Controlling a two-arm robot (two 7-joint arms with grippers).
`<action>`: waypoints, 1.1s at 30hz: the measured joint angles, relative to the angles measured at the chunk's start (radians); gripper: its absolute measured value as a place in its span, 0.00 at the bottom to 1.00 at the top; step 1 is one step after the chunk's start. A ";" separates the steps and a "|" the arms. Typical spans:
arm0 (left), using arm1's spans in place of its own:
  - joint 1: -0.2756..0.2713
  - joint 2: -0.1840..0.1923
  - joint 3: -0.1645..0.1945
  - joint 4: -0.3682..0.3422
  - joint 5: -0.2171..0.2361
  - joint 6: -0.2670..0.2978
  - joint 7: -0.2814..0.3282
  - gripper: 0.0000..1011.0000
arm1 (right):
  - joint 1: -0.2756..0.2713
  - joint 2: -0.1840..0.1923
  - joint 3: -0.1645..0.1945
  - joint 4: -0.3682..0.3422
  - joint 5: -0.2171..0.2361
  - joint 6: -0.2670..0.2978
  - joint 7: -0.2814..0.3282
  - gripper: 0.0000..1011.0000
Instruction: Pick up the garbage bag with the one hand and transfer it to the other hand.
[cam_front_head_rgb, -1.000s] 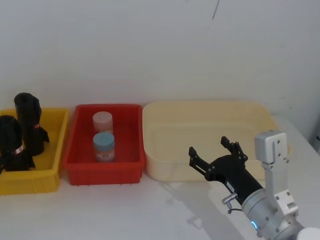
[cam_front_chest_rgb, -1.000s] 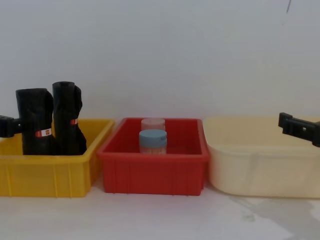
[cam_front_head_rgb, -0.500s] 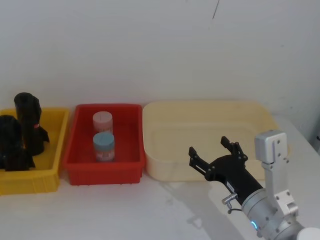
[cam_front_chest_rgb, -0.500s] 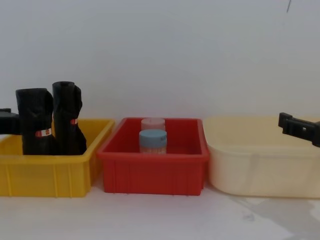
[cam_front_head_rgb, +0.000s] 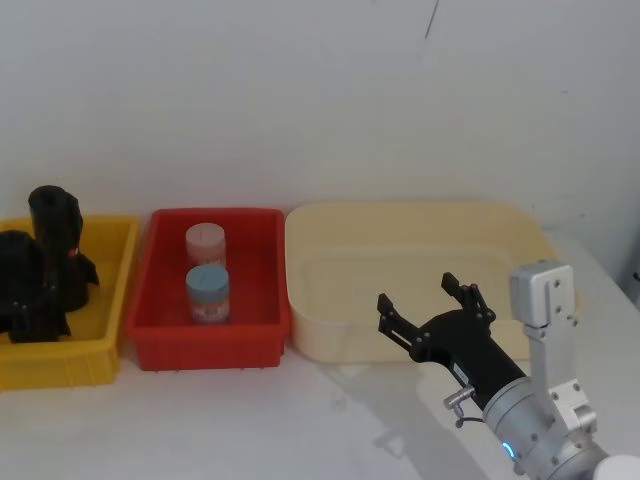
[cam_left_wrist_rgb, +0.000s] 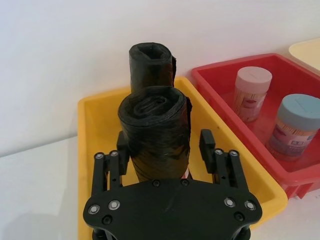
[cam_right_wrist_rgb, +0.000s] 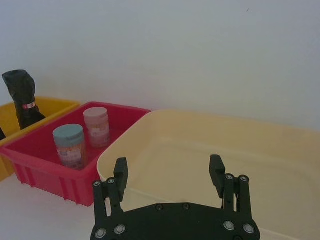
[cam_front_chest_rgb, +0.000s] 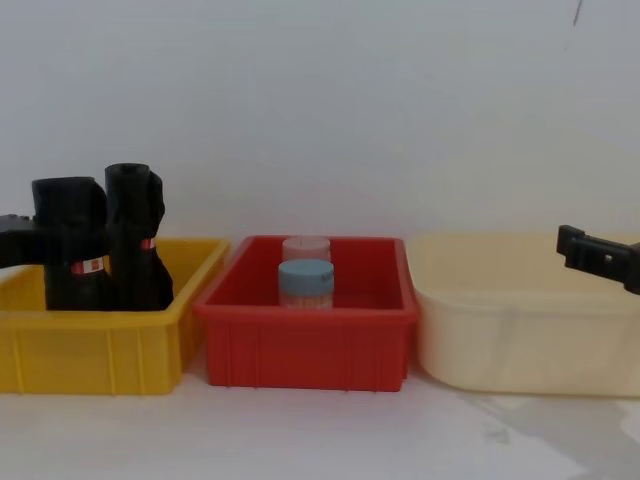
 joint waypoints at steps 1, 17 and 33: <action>-0.001 0.000 0.001 0.001 0.000 0.000 -0.002 0.83 | 0.000 0.000 0.000 0.000 0.000 0.000 0.000 0.99; -0.011 -0.005 0.004 0.009 0.004 -0.003 -0.015 0.49 | 0.000 0.000 0.000 0.000 0.000 0.000 0.000 0.99; -0.033 0.024 -0.001 -0.119 -0.004 0.000 -0.091 0.40 | 0.000 0.000 0.000 0.000 0.000 0.000 0.000 0.99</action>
